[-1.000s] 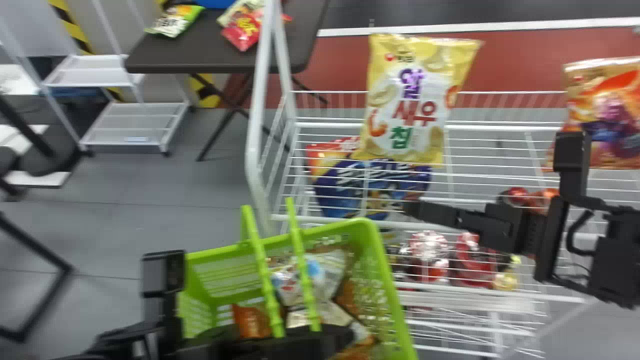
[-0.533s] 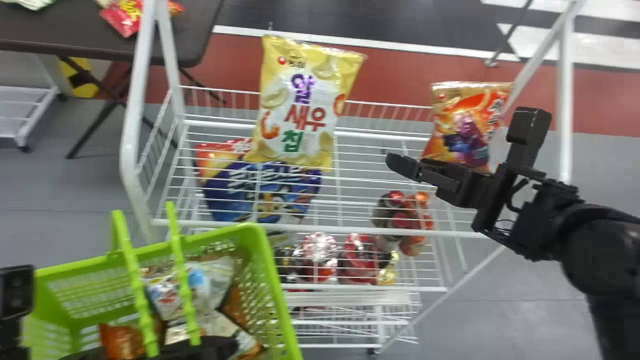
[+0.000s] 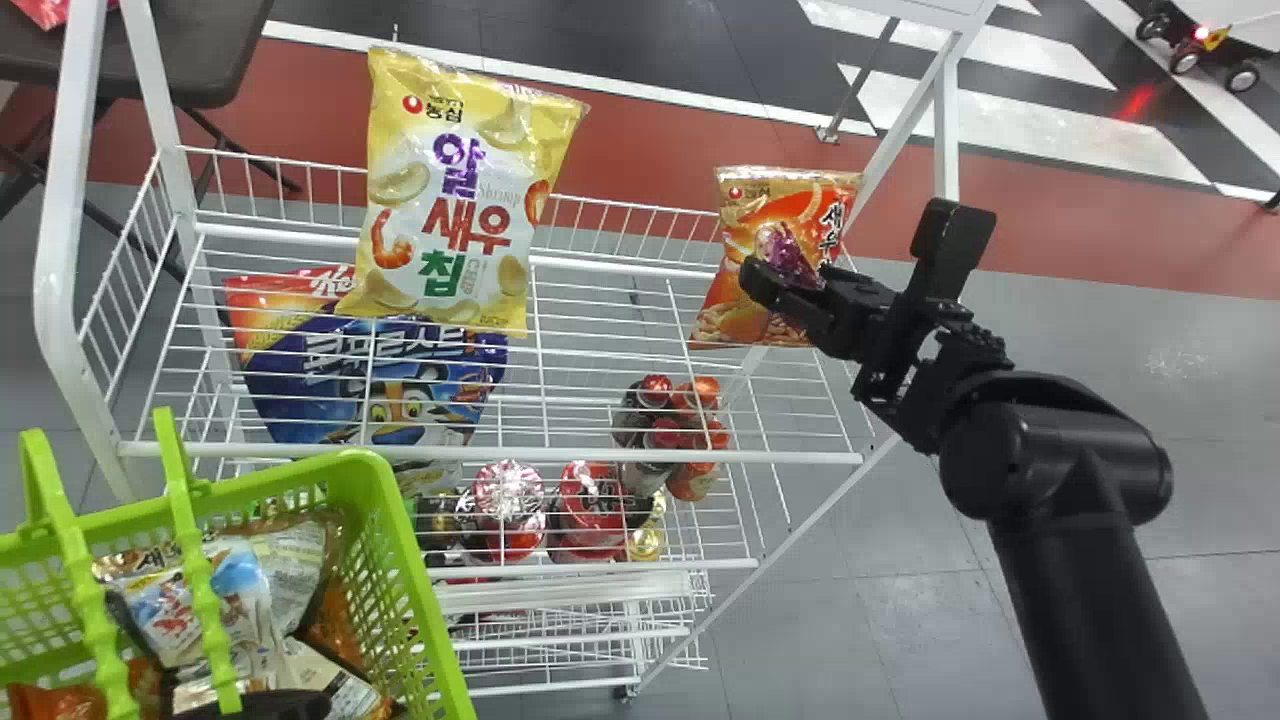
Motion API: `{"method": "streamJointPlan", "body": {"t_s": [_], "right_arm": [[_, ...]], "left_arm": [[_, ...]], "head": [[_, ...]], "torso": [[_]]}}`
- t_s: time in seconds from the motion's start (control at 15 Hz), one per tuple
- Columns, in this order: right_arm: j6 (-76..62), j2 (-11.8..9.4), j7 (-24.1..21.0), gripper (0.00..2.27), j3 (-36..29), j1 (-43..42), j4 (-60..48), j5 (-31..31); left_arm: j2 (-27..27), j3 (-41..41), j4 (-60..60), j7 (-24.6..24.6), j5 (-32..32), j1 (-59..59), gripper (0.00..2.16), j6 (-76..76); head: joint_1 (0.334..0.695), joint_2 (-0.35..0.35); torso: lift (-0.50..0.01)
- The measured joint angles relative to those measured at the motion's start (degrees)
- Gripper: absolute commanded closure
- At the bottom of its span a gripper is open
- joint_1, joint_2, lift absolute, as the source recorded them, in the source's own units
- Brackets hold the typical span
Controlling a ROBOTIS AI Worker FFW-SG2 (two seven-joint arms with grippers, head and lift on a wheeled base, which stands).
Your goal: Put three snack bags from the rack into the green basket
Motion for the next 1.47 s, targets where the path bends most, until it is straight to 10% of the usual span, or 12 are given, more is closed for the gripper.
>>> {"method": "streamJointPlan", "body": {"t_s": [0.2,0.4,1.47], "right_arm": [[-2.62,-0.35,-0.74,0.36,4.8,-5.22,7.84,3.55],[-4.83,-0.31,-0.79,2.15,8.05,-7.33,12.33,4.23],[23.8,2.17,4.13,2.25,-10.96,11.1,-23.05,-20.07]], "left_arm": [[0.0,0.49,-0.01,0.0,0.23,0.0,2.15,0.13],[0.0,1.06,0.02,0.0,0.76,0.09,2.15,0.14],[0.0,2.14,0.87,0.0,1.25,0.35,2.15,-0.74]], "head": [[0.695,-0.35],[0.695,-0.35],[0.695,-0.309]], "torso": [[0.0],[0.0],[0.0]]}}
